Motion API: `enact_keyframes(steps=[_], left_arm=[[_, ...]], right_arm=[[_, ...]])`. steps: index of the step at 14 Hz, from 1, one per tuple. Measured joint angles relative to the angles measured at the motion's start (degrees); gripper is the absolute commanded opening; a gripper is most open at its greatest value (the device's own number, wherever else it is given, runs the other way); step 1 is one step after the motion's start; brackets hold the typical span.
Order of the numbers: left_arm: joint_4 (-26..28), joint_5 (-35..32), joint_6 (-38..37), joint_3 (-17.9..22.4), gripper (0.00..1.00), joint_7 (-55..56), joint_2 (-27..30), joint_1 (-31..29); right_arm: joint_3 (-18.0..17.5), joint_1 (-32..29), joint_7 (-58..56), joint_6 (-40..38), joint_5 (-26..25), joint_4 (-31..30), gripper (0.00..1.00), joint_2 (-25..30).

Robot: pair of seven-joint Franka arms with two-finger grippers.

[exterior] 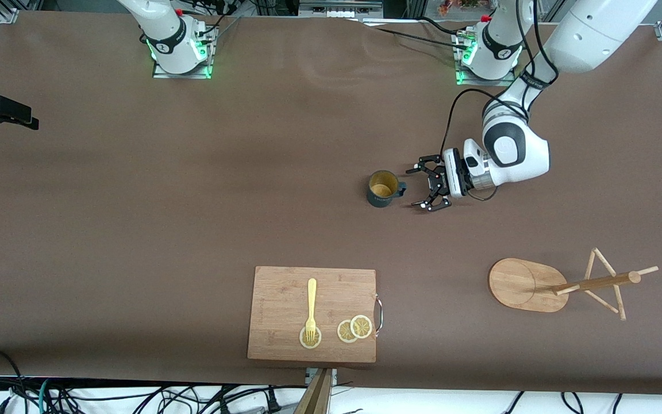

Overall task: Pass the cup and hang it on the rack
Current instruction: 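Lower the left gripper and close it on the mug handle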

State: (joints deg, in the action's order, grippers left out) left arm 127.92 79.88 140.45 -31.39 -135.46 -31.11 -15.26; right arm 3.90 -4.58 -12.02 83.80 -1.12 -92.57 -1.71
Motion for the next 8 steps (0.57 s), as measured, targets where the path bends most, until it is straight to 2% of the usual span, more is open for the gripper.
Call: enact_keyframes(steps=[3, 6, 8], left_arm=[[-1.1, 0.6, 0.0, 0.0, 1.0, -2.7, -2.9, 0.0], [-1.3, 2.5, -0.1, -0.6, 0.99, -3.7, -3.4, 0.2], [-1.3, 3.7, -0.2, -0.9, 0.87, -4.7, -3.8, 0.7]], right_arm=[[0.0, 0.0, 0.0, 0.0, 0.0, 0.0, 1.0, 0.0], [0.0, 0.0, 0.0, 0.0, 0.0, 0.0, 1.0, -0.1], [0.1, 0.0, 0.0, 0.0, 0.0, 0.0, 1.0, -0.1]])
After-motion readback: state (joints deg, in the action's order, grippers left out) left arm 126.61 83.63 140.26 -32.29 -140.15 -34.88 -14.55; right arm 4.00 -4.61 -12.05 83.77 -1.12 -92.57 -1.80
